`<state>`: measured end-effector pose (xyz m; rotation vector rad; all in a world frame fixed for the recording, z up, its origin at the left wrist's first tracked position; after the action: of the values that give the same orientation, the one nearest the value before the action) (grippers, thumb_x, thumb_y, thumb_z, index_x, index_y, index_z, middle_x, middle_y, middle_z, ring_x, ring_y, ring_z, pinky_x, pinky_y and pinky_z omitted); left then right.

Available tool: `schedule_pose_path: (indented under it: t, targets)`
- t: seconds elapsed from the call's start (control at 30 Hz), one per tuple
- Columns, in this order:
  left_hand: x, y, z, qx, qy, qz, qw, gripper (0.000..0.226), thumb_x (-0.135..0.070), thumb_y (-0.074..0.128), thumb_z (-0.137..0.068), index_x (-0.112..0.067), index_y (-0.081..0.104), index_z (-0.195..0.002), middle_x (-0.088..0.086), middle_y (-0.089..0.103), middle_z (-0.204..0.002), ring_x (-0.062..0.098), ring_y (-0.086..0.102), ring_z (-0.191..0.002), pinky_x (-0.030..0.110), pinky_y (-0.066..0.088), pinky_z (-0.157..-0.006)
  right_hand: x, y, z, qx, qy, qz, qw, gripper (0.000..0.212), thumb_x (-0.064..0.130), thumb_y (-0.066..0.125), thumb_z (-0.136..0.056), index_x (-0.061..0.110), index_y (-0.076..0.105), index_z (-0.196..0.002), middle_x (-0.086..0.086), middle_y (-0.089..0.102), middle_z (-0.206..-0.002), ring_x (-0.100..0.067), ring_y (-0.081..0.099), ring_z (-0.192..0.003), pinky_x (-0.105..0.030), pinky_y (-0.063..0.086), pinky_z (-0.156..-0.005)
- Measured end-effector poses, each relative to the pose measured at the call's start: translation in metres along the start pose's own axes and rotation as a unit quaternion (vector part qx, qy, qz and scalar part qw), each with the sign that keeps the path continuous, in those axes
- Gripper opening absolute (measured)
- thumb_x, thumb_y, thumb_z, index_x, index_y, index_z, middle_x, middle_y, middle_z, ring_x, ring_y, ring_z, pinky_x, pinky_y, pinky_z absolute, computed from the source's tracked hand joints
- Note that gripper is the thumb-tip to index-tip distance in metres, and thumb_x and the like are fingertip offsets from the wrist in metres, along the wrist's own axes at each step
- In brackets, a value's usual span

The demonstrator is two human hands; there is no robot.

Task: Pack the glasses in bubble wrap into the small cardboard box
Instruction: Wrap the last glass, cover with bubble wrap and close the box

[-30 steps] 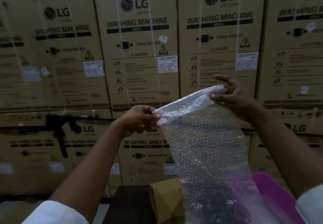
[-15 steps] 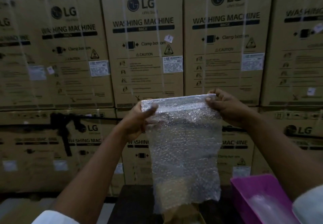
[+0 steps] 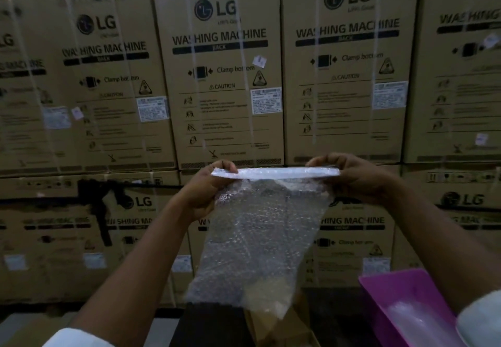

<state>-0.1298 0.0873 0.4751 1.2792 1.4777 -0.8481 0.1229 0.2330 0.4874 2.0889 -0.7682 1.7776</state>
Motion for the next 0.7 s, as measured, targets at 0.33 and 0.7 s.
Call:
schedule_pose_path:
  t: [0.33, 0.7]
  targets:
    - [-0.012, -0.01, 0.006, 0.072, -0.016, -0.019, 0.997, 0.031, -0.009, 0.04, -0.081, -0.013, 0.069, -0.069, 0.006, 0.061, -0.073, 0.016, 0.055, -0.057, 0.026, 0.045, -0.055, 0.012, -0.007, 0.008, 0.019, -0.03, -0.03, 0.999, 0.031, 0.019, 0.042, -0.084, 0.005, 0.069, -0.081, -0.013, 0.067, -0.09, -0.022, 0.065, -0.077, -0.031, 0.055, -0.067]
    - [0.018, -0.003, 0.009, 0.051, -0.077, -0.06, 0.994, 0.09, -0.046, 0.087, -0.06, -0.012, 0.044, -0.131, 0.02, 0.062, -0.122, 0.027, 0.059, -0.095, 0.038, 0.056, -0.083, 0.023, -0.013, 0.003, -0.117, -0.135, 0.112, 0.978, 0.011, -0.001, 0.067, -0.078, 0.003, 0.066, -0.088, -0.006, 0.071, -0.088, -0.014, 0.068, -0.079, -0.026, 0.058, -0.072]
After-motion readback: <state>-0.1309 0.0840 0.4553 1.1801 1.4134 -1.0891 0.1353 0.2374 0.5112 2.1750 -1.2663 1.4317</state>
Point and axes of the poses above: each hand's wrist, its own z-axis away from the middle knuckle, its own y-axis out of the palm, x = y × z, the point moved 3 cm from there along -z, towards the middle knuckle
